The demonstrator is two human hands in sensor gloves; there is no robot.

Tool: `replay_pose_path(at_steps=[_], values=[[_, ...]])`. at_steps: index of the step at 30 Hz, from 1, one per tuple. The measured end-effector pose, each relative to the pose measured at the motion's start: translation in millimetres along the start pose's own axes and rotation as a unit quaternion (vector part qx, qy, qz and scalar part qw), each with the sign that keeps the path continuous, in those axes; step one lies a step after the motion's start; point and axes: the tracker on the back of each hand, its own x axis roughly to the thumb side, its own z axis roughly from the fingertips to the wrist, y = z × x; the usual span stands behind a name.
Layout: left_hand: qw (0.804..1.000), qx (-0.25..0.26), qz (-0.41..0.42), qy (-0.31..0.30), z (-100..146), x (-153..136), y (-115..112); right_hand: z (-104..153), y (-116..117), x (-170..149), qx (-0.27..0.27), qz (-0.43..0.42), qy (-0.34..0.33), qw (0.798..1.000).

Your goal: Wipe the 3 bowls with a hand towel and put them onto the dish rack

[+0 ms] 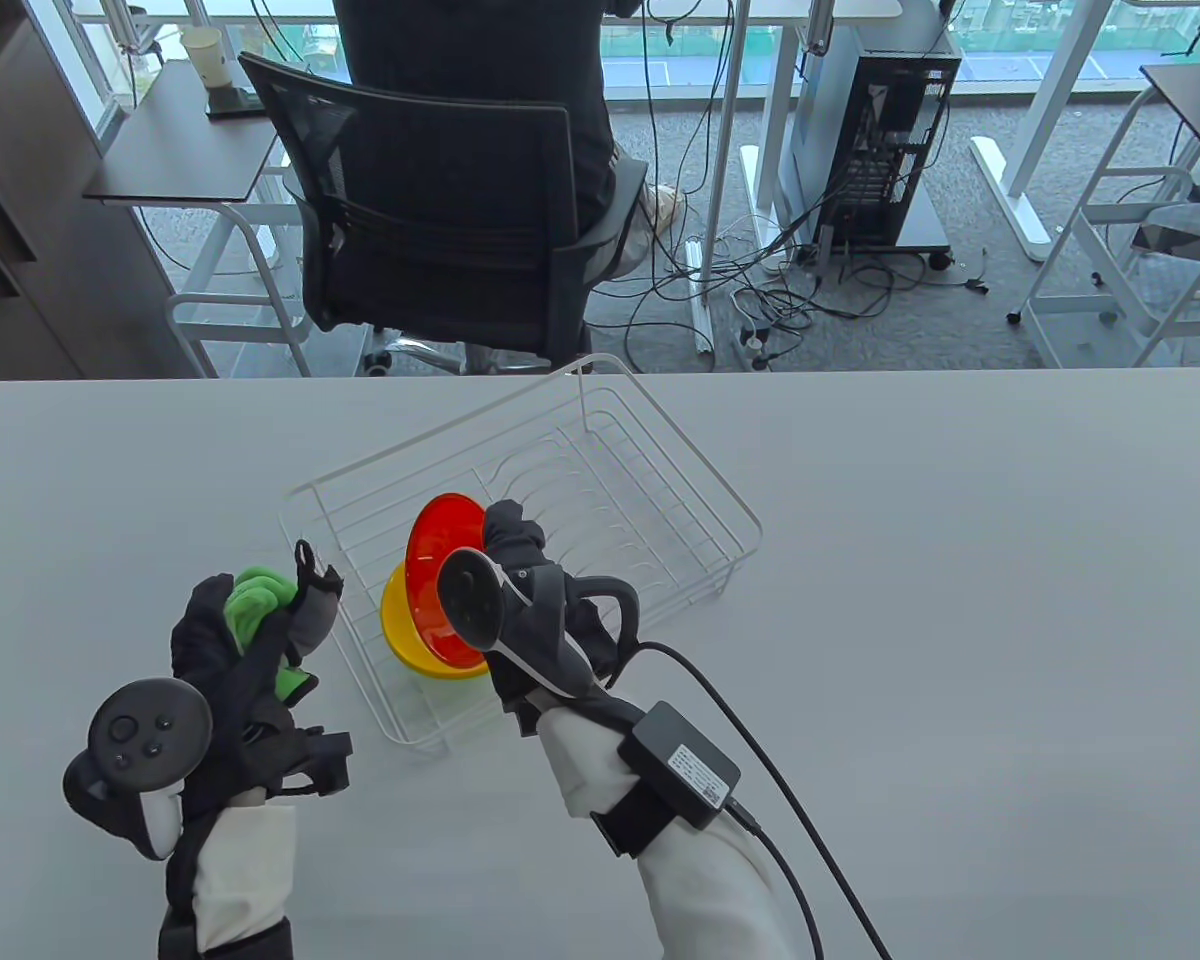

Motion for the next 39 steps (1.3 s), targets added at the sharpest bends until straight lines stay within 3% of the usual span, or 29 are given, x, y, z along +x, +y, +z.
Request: replay_pose_path(at_steps=[8, 20, 27, 39], values=[[1.000, -0.023, -0.002, 0.014, -1.6, -5.9, -7.0, -10.2, 21.3, 6.4, 0.020, 0.058, 0.010, 0.998], [0.999, -0.031, 0.007, 0.014, -0.8, -3.9, -9.8, -21.3, 47.0, -2.1, 0.080, 0.015, 0.068, 0.994], [0.999, -0.038, 0.006, 0.020, -0.5, -5.1, -13.2, -29.0, 60.3, -14.5, 0.147, -0.002, 0.125, 0.981], [0.998, -0.055, 0.003, 0.015, 0.7, -2.4, -20.0, -35.1, 85.9, -18.1, 0.234, 0.062, 0.173, 0.955]])
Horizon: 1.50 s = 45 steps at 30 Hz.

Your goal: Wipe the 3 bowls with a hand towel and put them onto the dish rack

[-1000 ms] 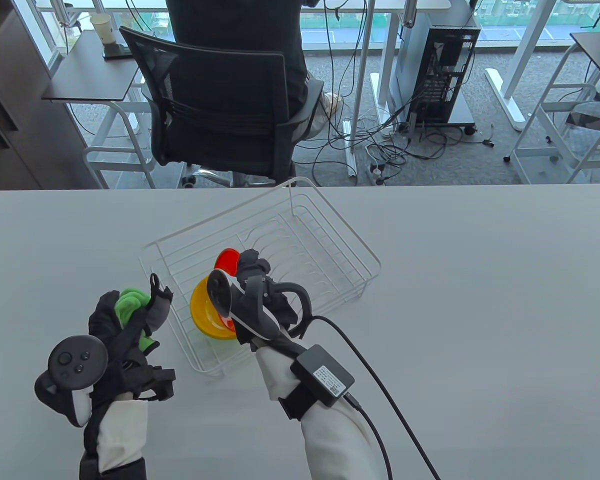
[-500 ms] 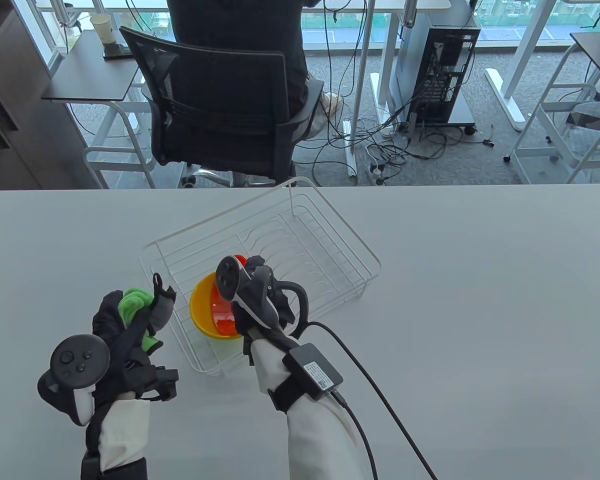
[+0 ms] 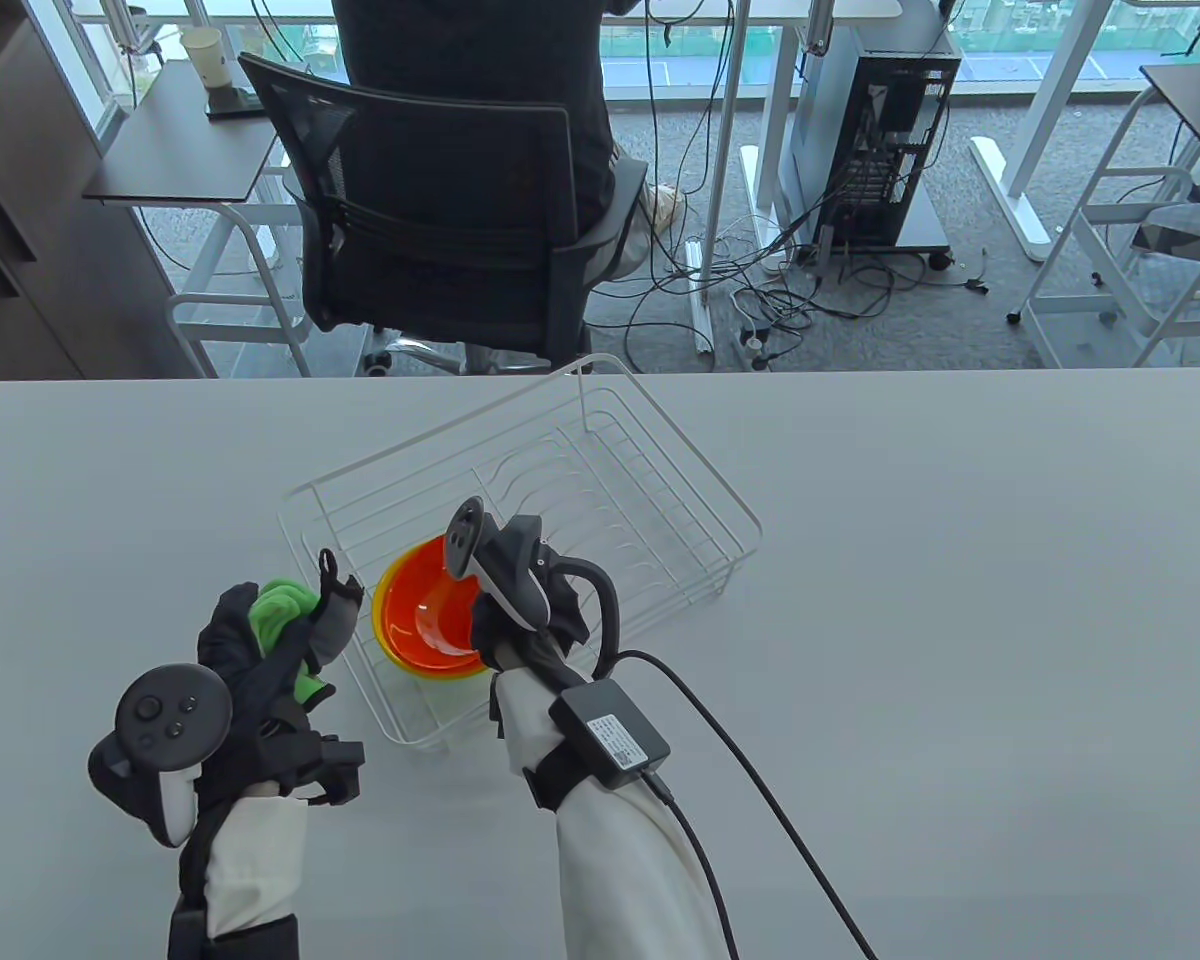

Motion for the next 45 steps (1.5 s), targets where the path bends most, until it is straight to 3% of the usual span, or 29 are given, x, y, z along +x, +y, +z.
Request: replay_pose_path(at_steps=[4, 10, 18, 26, 31, 37, 45], values=[[1.000, -0.009, -0.003, -0.003, -0.2, 2.1, -4.2, -6.5, 8.6, 0.2, 0.041, -0.001, 0.008, 0.999], [1.000, -0.016, 0.000, 0.000, -1.6, 2.7, -5.2, -6.5, 6.9, -3.3, 0.049, -0.013, 0.002, 0.999], [1.000, -0.015, -0.011, -0.009, -7.7, 7.6, -8.0, 4.6, -18.6, -29.1, -0.039, -0.065, -0.030, 0.997], [0.996, 0.019, -0.089, -0.022, -15.9, 13.4, -3.4, 12.4, -52.9, -93.1, -0.112, -0.134, -0.031, 0.984], [0.994, 0.029, -0.102, 0.023, -23.5, -8.4, 1.4, 10.9, -66.0, -143.9, -0.140, -0.181, -0.018, 0.973], [0.989, 0.038, -0.107, 0.098, -27.4, -45.8, 7.4, 5.5, -70.0, -199.9, -0.130, -0.243, 0.017, 0.961], [0.971, 0.005, -0.165, 0.171, -26.2, -87.3, -5.2, -0.9, -64.9, -243.1, -0.120, -0.286, 0.051, 0.949]])
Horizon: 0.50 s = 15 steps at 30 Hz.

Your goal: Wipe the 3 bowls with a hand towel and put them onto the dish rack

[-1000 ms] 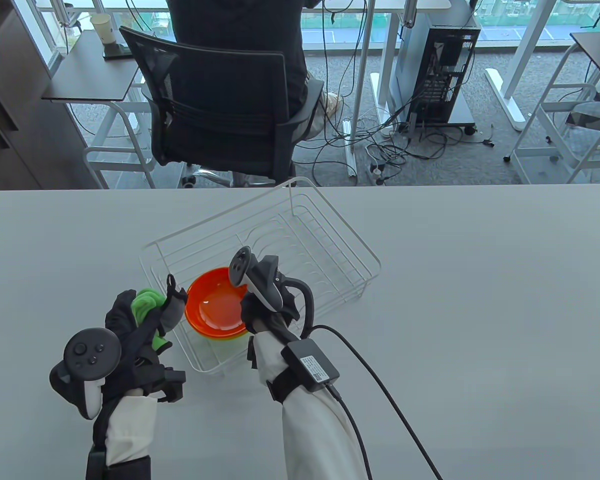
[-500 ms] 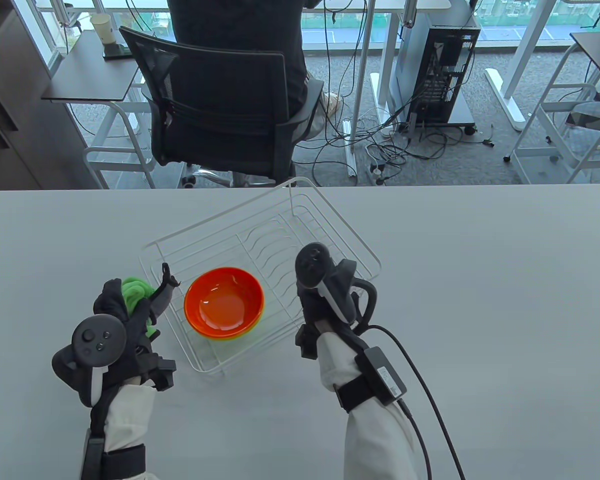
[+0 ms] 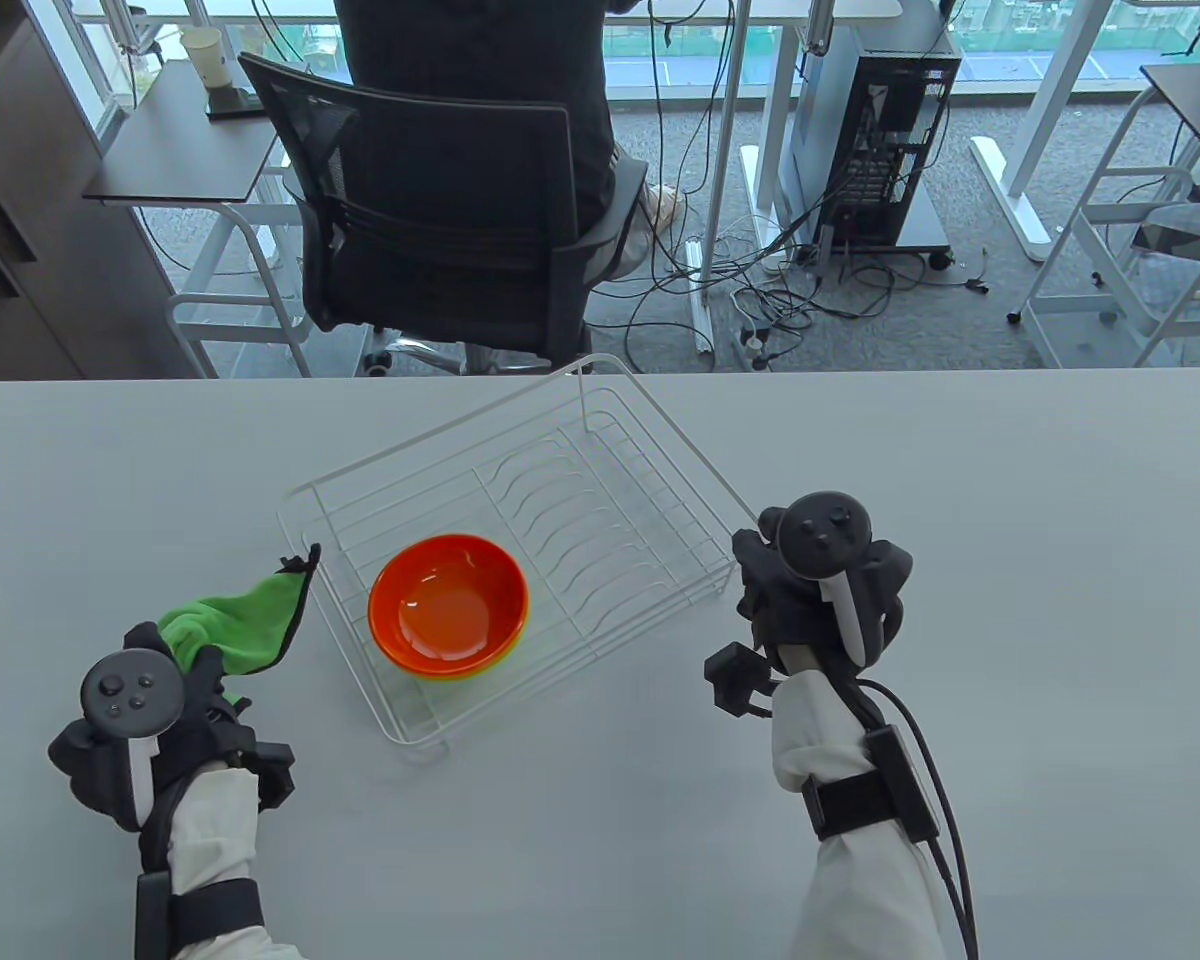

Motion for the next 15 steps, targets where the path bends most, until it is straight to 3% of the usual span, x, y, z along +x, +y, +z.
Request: replay_pose_path(at_steps=[4, 9, 15], values=[[0.999, -0.025, -0.043, 0.012, -1.5, -7.7, -13.3, -2.5, 3.9, -10.1, 0.009, -0.001, 0.009, 1.000], [0.996, -0.080, -0.032, 0.020, -2.7, -8.3, -16.0, -4.2, 12.8, -18.9, 0.021, 0.003, 0.015, 1.000], [0.995, -0.028, -0.093, -0.035, 5.4, 20.7, 6.1, -2.1, 18.3, -22.5, 0.018, 0.026, 0.009, 0.999]])
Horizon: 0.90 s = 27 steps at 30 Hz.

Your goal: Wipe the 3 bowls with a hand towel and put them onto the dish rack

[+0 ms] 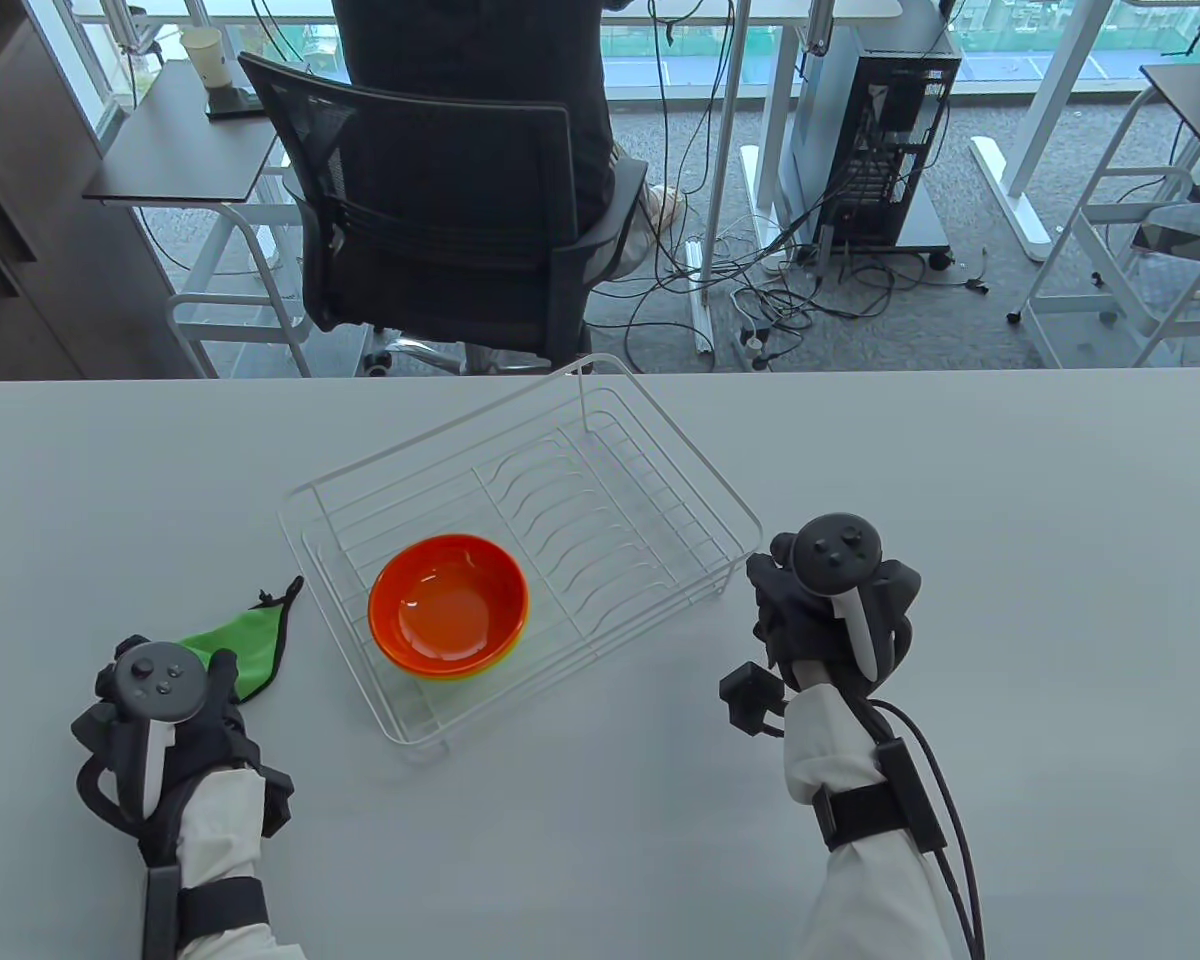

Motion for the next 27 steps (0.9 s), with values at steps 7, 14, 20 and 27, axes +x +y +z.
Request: replay_pose_path(at_steps=[7, 14, 20, 27], values=[[0.989, 0.048, 0.038, -0.133, 20.7, 44.2, 26.0, 9.6, -1.8, 5.1, -0.051, 0.074, -0.040, 0.995], [0.958, 0.049, -0.005, -0.281, 47.5, 85.2, 28.4, 34.5, -7.2, 17.9, -0.128, 0.144, -0.135, 0.972], [0.934, 0.025, -0.034, -0.354, 65.4, 106.5, 19.3, 62.8, -6.8, 24.5, -0.153, 0.184, -0.210, 0.948], [0.917, -0.004, -0.113, -0.381, 71.4, 112.6, 4.9, 85.1, 4.8, 17.9, -0.156, 0.218, -0.240, 0.933]])
